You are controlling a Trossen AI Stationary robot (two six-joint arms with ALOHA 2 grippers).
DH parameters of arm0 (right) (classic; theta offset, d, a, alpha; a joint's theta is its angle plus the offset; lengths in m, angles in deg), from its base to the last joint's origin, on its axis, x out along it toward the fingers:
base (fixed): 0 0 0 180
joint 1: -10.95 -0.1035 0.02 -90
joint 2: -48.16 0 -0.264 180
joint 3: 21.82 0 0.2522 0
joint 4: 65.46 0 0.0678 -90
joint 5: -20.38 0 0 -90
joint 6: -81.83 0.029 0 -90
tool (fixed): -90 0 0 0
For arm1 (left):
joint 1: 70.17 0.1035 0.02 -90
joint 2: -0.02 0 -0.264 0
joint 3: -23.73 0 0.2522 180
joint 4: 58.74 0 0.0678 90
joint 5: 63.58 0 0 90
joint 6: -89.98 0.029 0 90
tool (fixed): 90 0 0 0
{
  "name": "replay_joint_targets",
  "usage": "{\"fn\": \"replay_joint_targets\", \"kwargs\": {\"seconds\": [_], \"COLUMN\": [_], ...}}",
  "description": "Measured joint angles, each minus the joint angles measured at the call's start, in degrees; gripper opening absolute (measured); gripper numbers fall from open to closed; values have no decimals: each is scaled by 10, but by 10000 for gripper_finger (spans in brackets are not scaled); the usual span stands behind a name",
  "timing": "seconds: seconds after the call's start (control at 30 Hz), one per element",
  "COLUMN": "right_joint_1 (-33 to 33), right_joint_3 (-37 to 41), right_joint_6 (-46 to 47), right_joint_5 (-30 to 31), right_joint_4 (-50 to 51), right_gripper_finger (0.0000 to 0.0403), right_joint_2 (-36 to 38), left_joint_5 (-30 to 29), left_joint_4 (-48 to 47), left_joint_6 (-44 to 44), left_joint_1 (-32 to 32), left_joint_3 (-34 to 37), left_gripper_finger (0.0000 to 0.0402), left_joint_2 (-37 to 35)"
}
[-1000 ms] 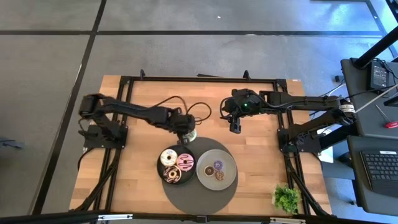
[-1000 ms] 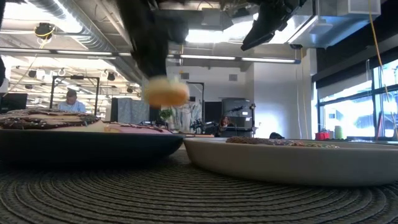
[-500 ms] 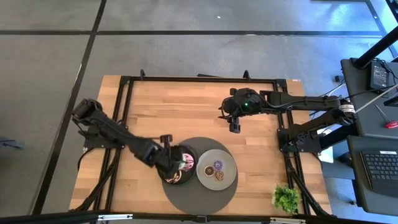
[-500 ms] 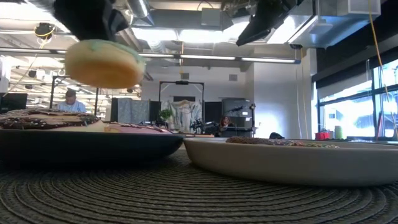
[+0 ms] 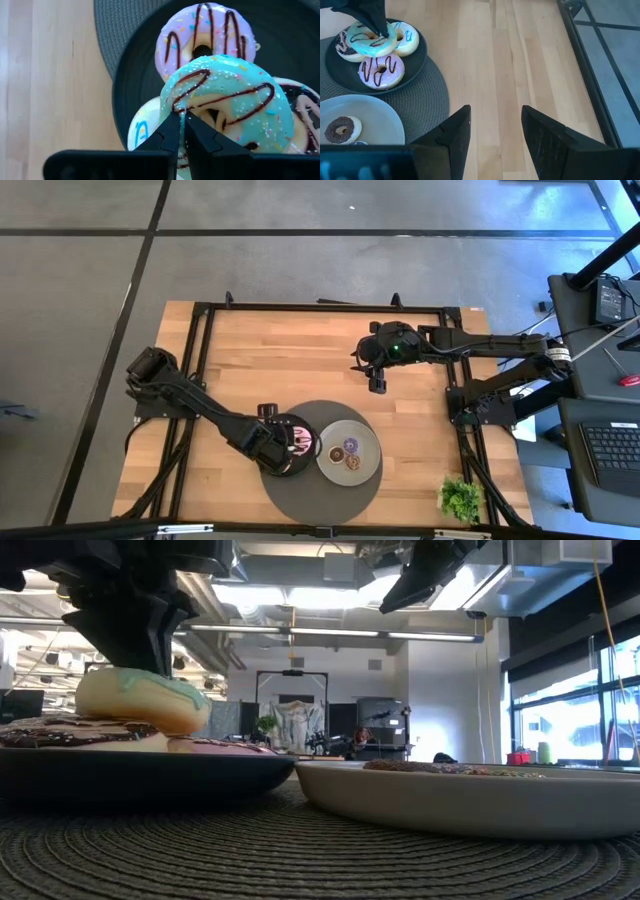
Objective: Pick & Place donuts
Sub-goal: Put the big light green donut on the black plate, then return to Home Position
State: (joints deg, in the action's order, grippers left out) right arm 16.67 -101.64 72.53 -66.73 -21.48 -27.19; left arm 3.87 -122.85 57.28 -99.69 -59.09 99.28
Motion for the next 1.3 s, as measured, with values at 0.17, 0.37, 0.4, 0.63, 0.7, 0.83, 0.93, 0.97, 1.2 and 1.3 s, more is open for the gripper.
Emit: {"fn": "replay_joint_targets", "kwargs": {"seconds": [0.17,0.37,0.4,0.63,0.7,0.83,0.93,0.97,1.2,1.3], "right_joint_1": [0,0,0,0,0,0,0,0,0,0], "right_joint_3": [0,0,0,0,0,0,0,0,0,0], "right_joint_6": [0,-2,-2,-2,-2,0,0,0,1,35], "right_joint_5": [0,0,0,0,0,0,0,0,0,3], "right_joint_4": [0,0,0,0,1,4,5,5,5,38], "right_gripper_finger": [177,177,177,177,177,177,177,177,177,177], "right_joint_2": [0,0,0,0,0,0,0,0,0,8], "left_joint_5": [0,2,2,-2,-5,-2,0,1,-8,-26], "left_joint_4": [-1,-1,-1,-1,-2,-14,-16,-18,-99,-119], "left_joint_6": [9,9,9,5,5,4,4,5,-3,-48], "left_joint_1": [0,0,0,0,0,0,0,0,0,0], "left_joint_3": [0,0,0,0,0,0,-2,-6,-65,-96], "left_gripper_finger": [30,43,46,84,96,115,122,122,118,120], "left_joint_2": [0,0,0,0,0,0,0,-1,-2,-17]}}
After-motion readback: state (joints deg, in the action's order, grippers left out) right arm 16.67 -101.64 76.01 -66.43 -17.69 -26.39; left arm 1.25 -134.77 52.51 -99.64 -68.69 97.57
